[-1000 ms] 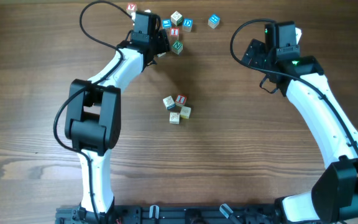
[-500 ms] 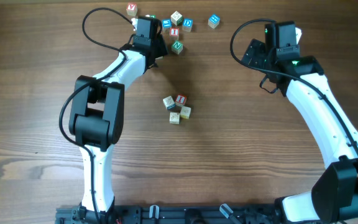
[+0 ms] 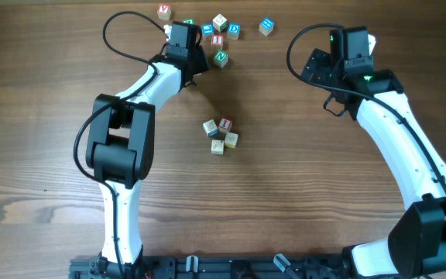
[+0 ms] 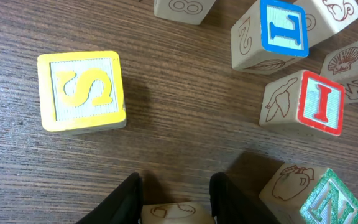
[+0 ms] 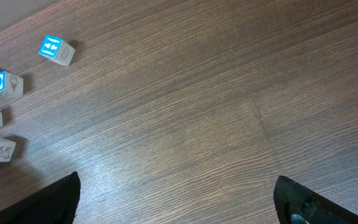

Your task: Form a circle

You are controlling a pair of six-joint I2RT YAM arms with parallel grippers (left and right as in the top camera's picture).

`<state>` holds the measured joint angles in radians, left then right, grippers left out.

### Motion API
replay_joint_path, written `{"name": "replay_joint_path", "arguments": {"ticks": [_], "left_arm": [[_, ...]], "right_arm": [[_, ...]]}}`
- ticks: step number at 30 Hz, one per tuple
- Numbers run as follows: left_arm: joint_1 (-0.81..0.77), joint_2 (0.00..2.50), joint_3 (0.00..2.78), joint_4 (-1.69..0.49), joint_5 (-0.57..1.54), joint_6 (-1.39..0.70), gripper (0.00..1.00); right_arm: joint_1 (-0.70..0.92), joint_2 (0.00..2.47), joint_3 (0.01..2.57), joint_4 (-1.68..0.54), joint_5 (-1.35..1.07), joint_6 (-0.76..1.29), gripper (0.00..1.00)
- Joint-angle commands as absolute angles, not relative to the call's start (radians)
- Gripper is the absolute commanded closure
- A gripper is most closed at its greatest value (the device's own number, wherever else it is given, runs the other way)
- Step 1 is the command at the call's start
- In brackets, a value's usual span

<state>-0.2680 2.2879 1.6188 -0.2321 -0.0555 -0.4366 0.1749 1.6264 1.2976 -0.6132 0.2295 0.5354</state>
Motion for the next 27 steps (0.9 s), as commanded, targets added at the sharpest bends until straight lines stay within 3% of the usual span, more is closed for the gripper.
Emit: {"name": "replay_joint_path", "arguments": {"ticks": [1,5,16,19,21,27], "left_arm": [[-0.271,2.299,1.621,-0.244,-0.065,-0.422,0.64],[-0.271,2.275,1.621,-0.262,-0.065,-0.423,0.66],[-0.271,2.254,1.621,-0.342,-0.065,-0.423,0.53],[-0.271,2.251,1.621,-0.351,-0.065,-0.422,0.57],[-0.271,2.249,1.621,-0.361,-0.065,-0.422,0.65],[-0.271,2.234,1.621,-0.376,-0.065,-0.366,0.66]], "right_arm": [[0.175,1.63,1.299,-0.611,0.243,0.524,0.0],[0.175,1.63,1.299,-0.611,0.243,0.524,0.0],[0.175,1.63,1.299,-0.611,0.243,0.524,0.0],[0.175,1.63,1.299,-0.611,0.243,0.524,0.0],[0.175,1.63,1.299,-0.611,0.243,0.524,0.0],[0.175,1.63,1.299,-0.611,0.243,0.524,0.0]]}}
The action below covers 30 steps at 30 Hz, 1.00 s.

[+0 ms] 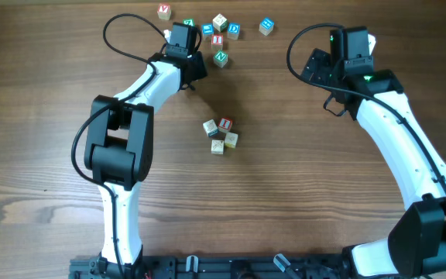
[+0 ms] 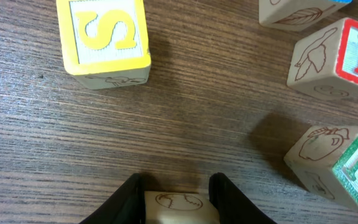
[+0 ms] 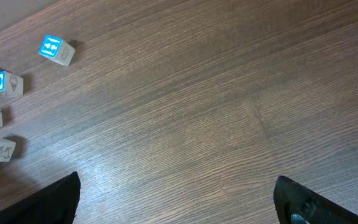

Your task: Form a circle

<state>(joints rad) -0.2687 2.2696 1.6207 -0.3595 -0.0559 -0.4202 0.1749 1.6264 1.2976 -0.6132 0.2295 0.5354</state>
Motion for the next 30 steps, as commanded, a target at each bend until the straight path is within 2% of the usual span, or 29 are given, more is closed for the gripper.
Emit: {"name": "replay_joint_path", "arguments": {"ticks": [1,10,16,23,27,30], "left_arm": [[-0.271,2.225,1.621,-0.379,-0.065,-0.355,0.66],[-0.271,2.066,1.621,-0.567,-0.065,-0.345,0.73],[-0.271,1.909,1.621,-0.875,-0.034,-0.348,0.78],[-0.271,1.847,1.62,-1.193,-0.031,-0.353,0.75],[-0.271,1.847,1.562,-1.228,-0.031,-0.374,0.75],[-0.271,1.847,1.469,-1.164,0.008,-0.382,0.76]], "right_arm": [[0.175,1.63,1.299,-0.611,0.243,0.524,0.0],[0.175,1.63,1.299,-0.611,0.243,0.524,0.0],[0.175,1.63,1.299,-0.611,0.243,0.523,0.0],[0.175,1.63,1.299,-0.611,0.243,0.524,0.0],[0.175,1.63,1.299,-0.611,0.243,0.524,0.0],[0.175,1.63,1.299,-0.611,0.243,0.524,0.0]]}}
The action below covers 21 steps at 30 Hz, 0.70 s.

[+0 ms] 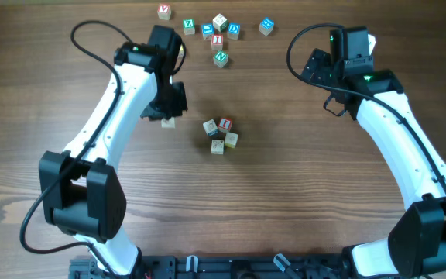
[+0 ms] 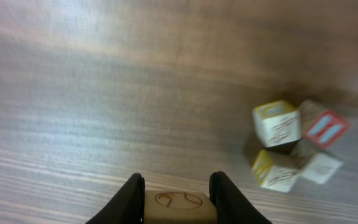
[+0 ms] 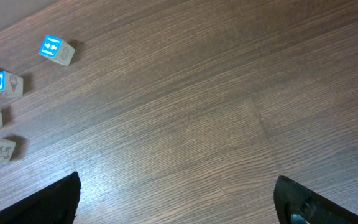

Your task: Form a circle

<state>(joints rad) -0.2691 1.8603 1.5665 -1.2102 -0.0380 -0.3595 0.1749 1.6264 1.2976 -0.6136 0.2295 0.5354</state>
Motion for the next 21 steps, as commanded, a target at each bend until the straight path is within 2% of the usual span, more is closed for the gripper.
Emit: {"name": "replay_joint_path", "arguments": {"ticks": [1,10,17,21], "left_arm": [[-0.271,1.847,1.439,-1.131,0.041,-0.382,0.76],[-0.271,1.848,1.199,-0.822,0.063,-0.383,0.75],[-0.271,1.848,1.15,-0.755,0.063,-0.382,0.7],[-0.271,1.848,1.127,-0.728,0.063,-0.382,0.62]], "right_arm": [[0.175,1.63,1.299,-0.611,0.243,0.524,0.0],[0.175,1.63,1.299,-0.611,0.243,0.524,0.0],[0.175,1.63,1.299,-0.611,0.243,0.524,0.01],[0.175,1.63,1.299,-0.611,0.243,0.524,0.0]]}}
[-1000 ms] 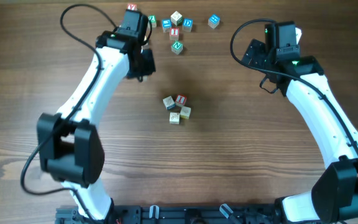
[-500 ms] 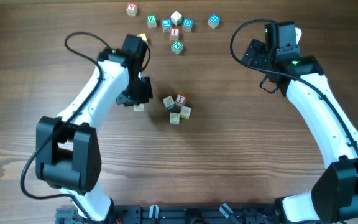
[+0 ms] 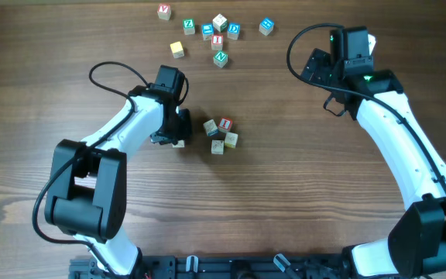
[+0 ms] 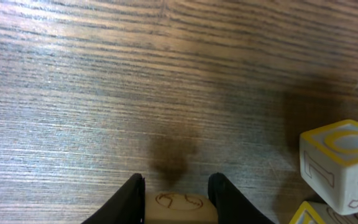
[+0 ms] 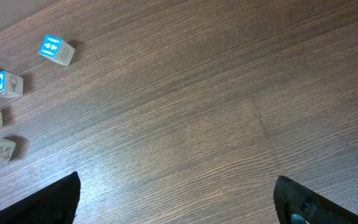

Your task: Form a circle

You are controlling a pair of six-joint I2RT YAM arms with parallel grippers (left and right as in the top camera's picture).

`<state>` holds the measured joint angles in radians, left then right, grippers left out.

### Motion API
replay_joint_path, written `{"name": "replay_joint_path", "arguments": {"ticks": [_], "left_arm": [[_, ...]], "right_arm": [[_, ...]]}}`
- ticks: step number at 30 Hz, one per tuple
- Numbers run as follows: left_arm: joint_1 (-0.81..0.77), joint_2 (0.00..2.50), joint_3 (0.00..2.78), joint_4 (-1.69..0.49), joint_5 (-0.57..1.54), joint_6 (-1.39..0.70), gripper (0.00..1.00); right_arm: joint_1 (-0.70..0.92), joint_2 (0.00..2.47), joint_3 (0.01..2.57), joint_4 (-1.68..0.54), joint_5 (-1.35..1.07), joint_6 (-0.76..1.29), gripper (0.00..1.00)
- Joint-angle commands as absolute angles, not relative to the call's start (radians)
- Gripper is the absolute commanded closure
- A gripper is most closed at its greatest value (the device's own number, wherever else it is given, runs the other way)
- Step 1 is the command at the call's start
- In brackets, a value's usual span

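My left gripper [image 4: 176,186] is shut on a plain wooden block [image 4: 180,207] with a drawn circle on its face, held low over the table. In the overhead view this gripper [image 3: 178,137] sits just left of the middle cluster of blocks [image 3: 221,136]. A yellow-edged block [image 4: 340,165] of that cluster shows at the right of the left wrist view. Whether the held block touches the table cannot be told. My right gripper [image 5: 178,205] is open and empty, far off at the back right.
Several loose letter blocks lie along the far edge: a yellow S block [image 3: 177,49], a green N block [image 3: 220,57], a red I block [image 3: 217,40], a blue D block and a blue block [image 5: 53,48]. The left arm's cable loops nearby.
My left gripper, still shut on the block, has moved down and toward the front right, from higher up left of the cluster to right beside it. The right arm has not moved.
My left gripper was shut on a block among the far loose blocks, beside the yellow S block. It then stood slightly back from them. Later it held the block over the table left of the middle cluster, and now low beside that cluster.
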<state>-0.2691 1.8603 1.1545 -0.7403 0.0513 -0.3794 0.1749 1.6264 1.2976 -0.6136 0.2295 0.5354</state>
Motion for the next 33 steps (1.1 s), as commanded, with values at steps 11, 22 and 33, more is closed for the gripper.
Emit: {"name": "replay_joint_path", "arguments": {"ticks": [11,22,33], "left_arm": [[-0.276,1.848,1.127,-0.725,0.064,-0.382,0.57],[-0.255,1.837,1.175,-0.679,-0.035,-0.407,0.55],[-0.159,1.816,1.203,-0.918,-0.072,-0.515,0.84]], "right_arm": [[0.175,1.63,1.299,-0.611,0.243,0.524,0.0],[0.175,1.63,1.299,-0.611,0.243,0.524,0.0],[0.175,1.63,1.299,-0.611,0.243,0.524,0.0]]}}
